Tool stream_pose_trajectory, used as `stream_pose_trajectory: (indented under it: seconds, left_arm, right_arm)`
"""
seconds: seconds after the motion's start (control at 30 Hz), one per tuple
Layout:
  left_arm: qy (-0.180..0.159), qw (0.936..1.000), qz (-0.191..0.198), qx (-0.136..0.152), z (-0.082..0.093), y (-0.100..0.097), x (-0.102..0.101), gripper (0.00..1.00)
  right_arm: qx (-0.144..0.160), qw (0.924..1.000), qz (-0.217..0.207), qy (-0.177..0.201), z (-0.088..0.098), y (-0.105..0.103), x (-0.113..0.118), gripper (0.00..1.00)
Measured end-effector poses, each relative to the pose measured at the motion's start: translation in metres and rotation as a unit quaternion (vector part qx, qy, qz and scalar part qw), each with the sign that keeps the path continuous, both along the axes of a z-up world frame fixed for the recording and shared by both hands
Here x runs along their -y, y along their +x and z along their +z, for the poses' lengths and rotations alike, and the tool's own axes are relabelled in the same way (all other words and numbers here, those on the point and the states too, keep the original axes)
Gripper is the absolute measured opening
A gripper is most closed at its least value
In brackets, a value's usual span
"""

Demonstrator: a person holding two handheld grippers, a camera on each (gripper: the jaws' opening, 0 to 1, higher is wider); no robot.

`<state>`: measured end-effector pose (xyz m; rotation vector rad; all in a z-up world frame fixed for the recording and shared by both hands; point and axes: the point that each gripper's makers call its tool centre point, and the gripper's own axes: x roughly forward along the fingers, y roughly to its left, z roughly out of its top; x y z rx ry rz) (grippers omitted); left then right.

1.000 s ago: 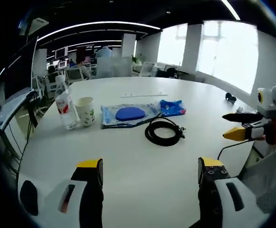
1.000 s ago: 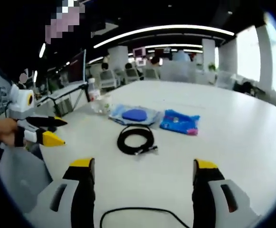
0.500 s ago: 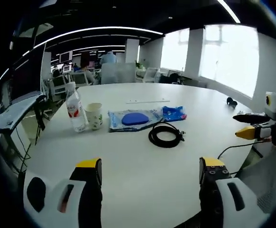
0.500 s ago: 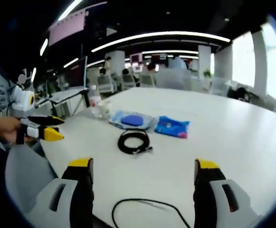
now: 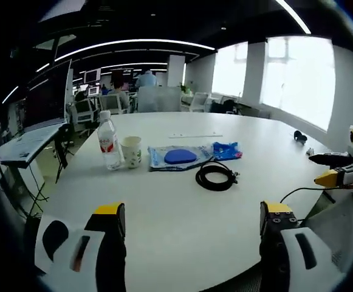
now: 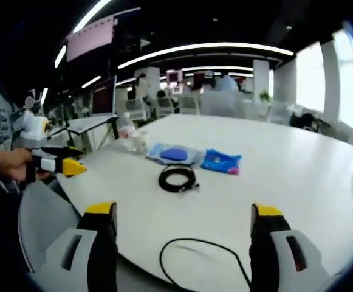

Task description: Arrange the tabletop items into an orderly group along one side of the table until the central work area is clear of visible clutter.

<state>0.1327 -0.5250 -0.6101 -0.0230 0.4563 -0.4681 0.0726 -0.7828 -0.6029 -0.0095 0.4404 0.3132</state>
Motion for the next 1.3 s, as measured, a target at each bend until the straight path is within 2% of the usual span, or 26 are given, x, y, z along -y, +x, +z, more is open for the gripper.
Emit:
stream_pose_trajectory:
  seconds: [0.17, 0.27, 0.4, 0.53, 0.7, 0.77, 0.87, 1.03, 1.13, 1.23, 1.3]
  left_arm:
    - [0.001, 1.0, 0.005, 0.006, 0.005, -0.007, -0.005, 0.9]
    - [-0.006, 0.9999, 0.005, 0.014, 0.009, -0.011, -0.006, 0.91]
    - [-0.003, 0.9996, 0.002, 0.027, 0.013, -0.013, -0.005, 0.91]
    - [-0.007, 0.9993, 0.008, 0.035, 0.016, -0.013, -0.008, 0.94]
    - [-0.001, 0.9994, 0.008, 0.034, 0.014, -0.018, -0.014, 0.96]
    - [0.006, 0.9994, 0.001, 0.035, 0.014, -0.021, -0.013, 0.98]
    - [-0.001, 0.9993, -0.004, 0.036, 0.016, -0.023, -0.01, 0.99]
    - [0.005, 0.9992, 0.006, 0.038, 0.012, -0.022, -0.017, 0.99]
    - [-0.001, 0.9986, 0.005, 0.053, 0.017, -0.022, -0.017, 0.99]
    - [0.021, 0.998, -0.003, 0.059, 0.015, -0.024, -0.015, 0.99]
    - [0.023, 0.9978, -0.001, 0.062, 0.015, -0.024, -0.016, 0.99]
  right_arm:
    - [0.001, 0.9999, -0.007, 0.008, 0.004, -0.009, -0.004, 0.9]
    - [0.017, 0.9996, -0.01, 0.018, 0.01, -0.009, -0.01, 0.93]
    - [0.016, 0.9995, -0.014, 0.024, 0.009, -0.009, -0.018, 0.95]
    - [0.014, 0.9994, -0.013, 0.03, 0.002, -0.01, -0.028, 0.96]
    - [-0.005, 0.9995, -0.001, 0.031, -0.015, -0.017, -0.045, 0.99]
    - [-0.005, 0.9996, 0.0, 0.027, -0.016, -0.016, -0.044, 1.0]
    - [0.004, 0.9987, -0.015, 0.048, -0.009, -0.011, -0.038, 1.0]
    - [-0.007, 0.9989, -0.018, 0.042, -0.016, -0.009, -0.04, 1.0]
    - [-0.008, 0.9993, -0.014, 0.033, -0.019, -0.01, -0.042, 1.0]
    - [-0.01, 0.9995, -0.015, 0.026, -0.023, -0.011, -0.041, 1.0]
    - [-0.011, 0.9995, -0.016, 0.026, -0.023, -0.011, -0.041, 1.0]
